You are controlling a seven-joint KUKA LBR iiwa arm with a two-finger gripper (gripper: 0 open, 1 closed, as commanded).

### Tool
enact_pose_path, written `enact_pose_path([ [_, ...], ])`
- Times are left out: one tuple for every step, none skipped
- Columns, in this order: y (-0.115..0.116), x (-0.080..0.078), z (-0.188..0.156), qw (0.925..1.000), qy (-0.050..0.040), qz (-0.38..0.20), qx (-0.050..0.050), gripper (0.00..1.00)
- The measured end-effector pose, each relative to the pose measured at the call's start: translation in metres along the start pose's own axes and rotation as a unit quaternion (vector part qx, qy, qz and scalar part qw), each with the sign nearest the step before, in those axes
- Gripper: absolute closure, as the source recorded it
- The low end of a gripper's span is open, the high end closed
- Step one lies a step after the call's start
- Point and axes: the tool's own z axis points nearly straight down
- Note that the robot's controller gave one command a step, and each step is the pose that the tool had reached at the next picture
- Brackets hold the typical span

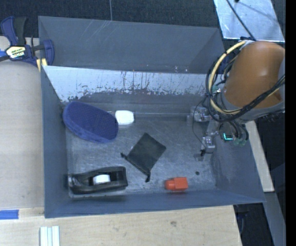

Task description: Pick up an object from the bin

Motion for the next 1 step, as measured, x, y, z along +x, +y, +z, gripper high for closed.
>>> enact_pose_path([
  [0.0941, -0.0442, 0.1175, 0.9879, -0.0018, -0.155, -0.001, 0.00],
])
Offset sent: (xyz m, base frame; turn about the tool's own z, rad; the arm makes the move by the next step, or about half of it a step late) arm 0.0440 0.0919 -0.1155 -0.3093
